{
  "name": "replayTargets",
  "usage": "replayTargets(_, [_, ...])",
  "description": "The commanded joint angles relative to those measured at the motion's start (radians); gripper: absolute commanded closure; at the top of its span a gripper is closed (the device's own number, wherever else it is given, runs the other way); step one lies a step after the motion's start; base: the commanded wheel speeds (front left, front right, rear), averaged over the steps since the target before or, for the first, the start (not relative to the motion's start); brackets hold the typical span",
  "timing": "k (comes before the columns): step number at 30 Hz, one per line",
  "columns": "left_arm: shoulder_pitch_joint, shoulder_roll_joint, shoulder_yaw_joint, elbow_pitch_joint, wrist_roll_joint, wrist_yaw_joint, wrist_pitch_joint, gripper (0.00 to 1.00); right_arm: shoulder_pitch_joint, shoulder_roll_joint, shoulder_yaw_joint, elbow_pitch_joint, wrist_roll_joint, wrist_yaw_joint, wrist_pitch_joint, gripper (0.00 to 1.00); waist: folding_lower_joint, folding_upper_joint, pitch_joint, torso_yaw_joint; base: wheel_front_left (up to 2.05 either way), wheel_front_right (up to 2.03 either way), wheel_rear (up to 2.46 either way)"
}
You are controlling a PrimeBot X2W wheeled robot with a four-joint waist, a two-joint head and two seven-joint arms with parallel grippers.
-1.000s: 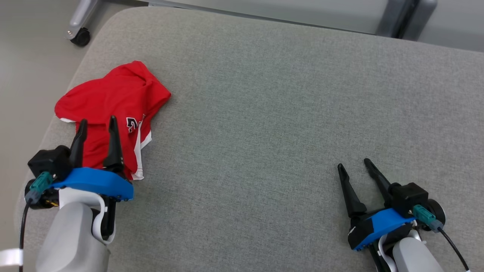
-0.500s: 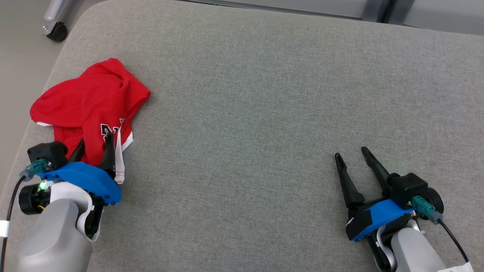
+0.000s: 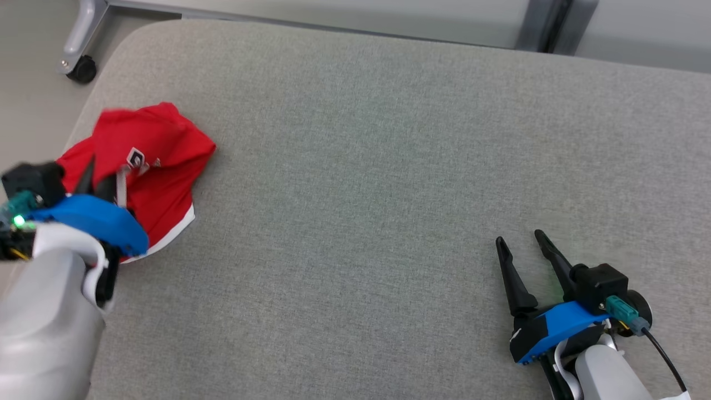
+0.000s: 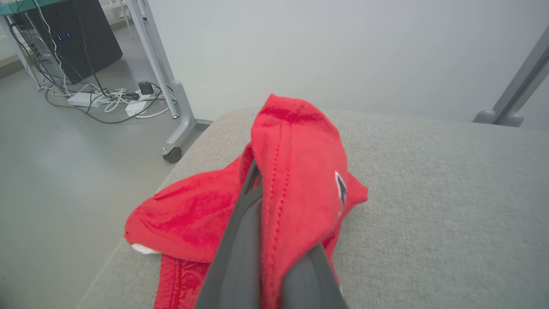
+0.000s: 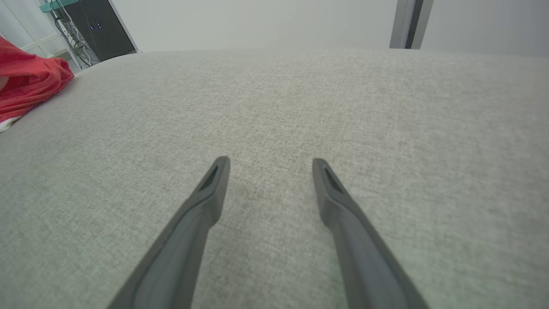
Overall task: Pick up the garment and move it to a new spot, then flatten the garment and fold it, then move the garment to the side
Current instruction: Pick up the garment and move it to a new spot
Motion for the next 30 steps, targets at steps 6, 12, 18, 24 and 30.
replayTargets(6, [-0.030, 0.053, 0.044, -0.236, 0.115, 0.021, -0.006, 1.00, 0.026, 0.016, -0.001, 0.013, 0.023, -0.001, 0.001, 0.00, 0.0000, 0.0000, -0.067, -0.041, 0.00, 0.00, 0.00])
replayTargets(12, [-0.047, 0.052, 0.019, -0.401, 0.185, 0.014, -0.006, 1.00, 0.050, 0.021, 0.010, 0.015, 0.065, -0.001, 0.001, 0.00, 0.0000, 0.0000, -0.115, -0.106, 0.00, 0.00, 0.00])
replayTargets(18, [-0.073, 0.004, -0.059, -0.535, 0.202, 0.005, 0.003, 1.00, 0.070, 0.021, 0.023, 0.015, 0.111, 0.000, 0.001, 0.00, 0.0000, 0.0000, -0.151, -0.187, 0.00, 0.00, 0.00])
replayTargets(24, [-0.082, -0.104, -0.177, -0.616, 0.176, -0.001, 0.022, 1.00, 0.081, 0.020, 0.028, 0.014, 0.134, 0.000, 0.001, 0.00, 0.0000, 0.0000, -0.168, -0.263, 0.00, 0.00, 0.00])
replayTargets(30, [-0.066, -0.213, -0.307, -0.538, 0.145, -0.001, 0.020, 0.96, 0.072, 0.021, 0.039, 0.009, 0.142, -0.001, 0.001, 0.00, 0.0000, 0.0000, -0.160, -0.324, 0.00, 0.00, 0.00])
